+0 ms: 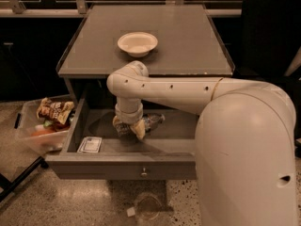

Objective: Pick water bottle from top drawer and place on counter

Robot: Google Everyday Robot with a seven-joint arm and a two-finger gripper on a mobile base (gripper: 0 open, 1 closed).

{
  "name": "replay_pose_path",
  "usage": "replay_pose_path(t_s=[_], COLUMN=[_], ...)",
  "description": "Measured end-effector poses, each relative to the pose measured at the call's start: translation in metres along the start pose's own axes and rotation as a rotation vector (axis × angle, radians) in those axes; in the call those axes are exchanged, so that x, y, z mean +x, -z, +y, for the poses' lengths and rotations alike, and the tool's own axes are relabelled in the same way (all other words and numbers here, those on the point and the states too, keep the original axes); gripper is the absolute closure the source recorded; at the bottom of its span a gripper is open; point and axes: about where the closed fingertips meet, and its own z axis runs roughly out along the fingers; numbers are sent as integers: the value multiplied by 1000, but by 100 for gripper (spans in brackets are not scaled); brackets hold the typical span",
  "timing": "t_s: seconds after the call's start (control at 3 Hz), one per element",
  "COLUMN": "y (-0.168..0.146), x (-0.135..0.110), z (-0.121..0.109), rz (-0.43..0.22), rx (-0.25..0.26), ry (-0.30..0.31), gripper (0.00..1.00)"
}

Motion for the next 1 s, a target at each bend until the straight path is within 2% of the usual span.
replay_pose_path(t_s=[0.33, 0.67, 1.0], y=[6, 18, 36], x=[0, -2, -8], z=[4, 13, 27], rz=[29, 67, 117], rx=[13, 22, 25], ry=[-18, -42, -65], gripper=[89, 100, 100])
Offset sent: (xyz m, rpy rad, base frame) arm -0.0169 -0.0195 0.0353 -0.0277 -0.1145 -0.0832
